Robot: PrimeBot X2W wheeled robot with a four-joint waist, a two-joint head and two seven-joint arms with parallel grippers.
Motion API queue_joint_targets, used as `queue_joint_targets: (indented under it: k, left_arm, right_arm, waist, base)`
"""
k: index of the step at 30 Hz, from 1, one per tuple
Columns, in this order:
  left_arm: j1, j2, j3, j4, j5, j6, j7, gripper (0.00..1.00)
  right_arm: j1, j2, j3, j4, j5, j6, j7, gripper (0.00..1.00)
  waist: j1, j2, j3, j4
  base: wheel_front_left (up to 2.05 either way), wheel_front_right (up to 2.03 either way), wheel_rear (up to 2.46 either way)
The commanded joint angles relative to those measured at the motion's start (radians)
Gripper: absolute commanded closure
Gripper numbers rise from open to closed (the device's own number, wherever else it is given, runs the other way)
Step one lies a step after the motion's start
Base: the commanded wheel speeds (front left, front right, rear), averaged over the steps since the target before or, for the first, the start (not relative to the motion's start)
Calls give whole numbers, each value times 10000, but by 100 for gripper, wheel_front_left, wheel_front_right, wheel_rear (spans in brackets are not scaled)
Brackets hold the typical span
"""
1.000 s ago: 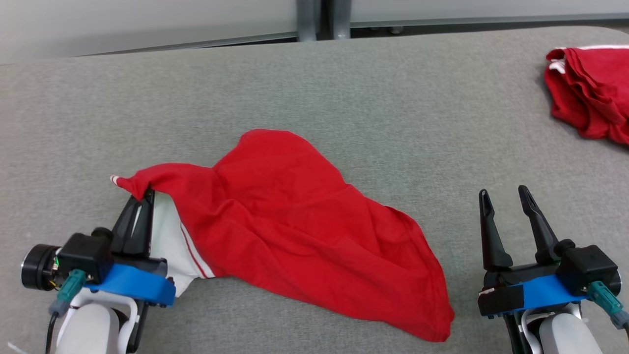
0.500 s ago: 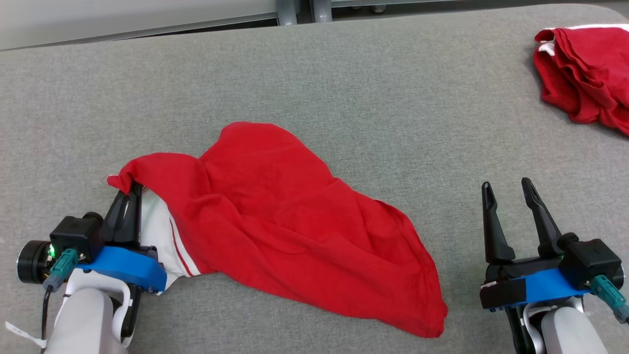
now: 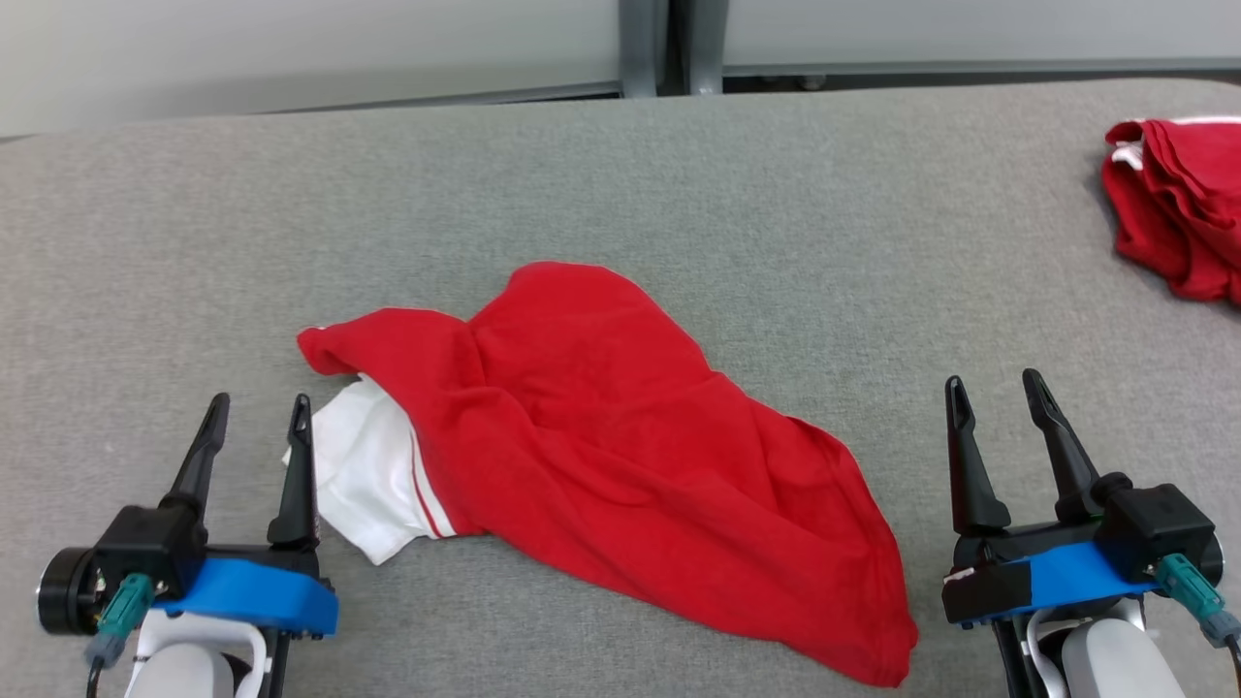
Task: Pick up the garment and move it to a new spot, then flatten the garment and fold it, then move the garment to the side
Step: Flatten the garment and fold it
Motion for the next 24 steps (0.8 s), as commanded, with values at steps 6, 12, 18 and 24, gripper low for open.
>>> queue_joint_targets:
  k: [6, 12, 18, 24]
  left_arm:
    - [794, -259, 390, -1236, 198, 78, -26, 0]
    - [1407, -530, 445, -2222, 290, 118, -27, 0]
    - [1652, -629, 370, -2326, 299, 105, -27, 0]
    - [1639, -662, 439, -2249, 336, 67, -27, 0]
  right_arm:
    - [236, 69, -19, 80, 56, -4, -50, 0]
    - [388, 111, 12, 136, 63, -4, -50, 0]
    - [471, 20, 22, 198, 73, -4, -50, 0]
    - [-82, -437, 761, 420, -17, -4, -50, 0]
  waist:
    - [-1, 0, -472, 355]
    - [-1, 0, -698, 407]
    - [-1, 0, -835, 412]
    - [-1, 0, -888, 391]
  base:
    - [0, 0, 0]
    - [0, 0, 0]
    - [0, 0, 0]
    - [0, 0, 0]
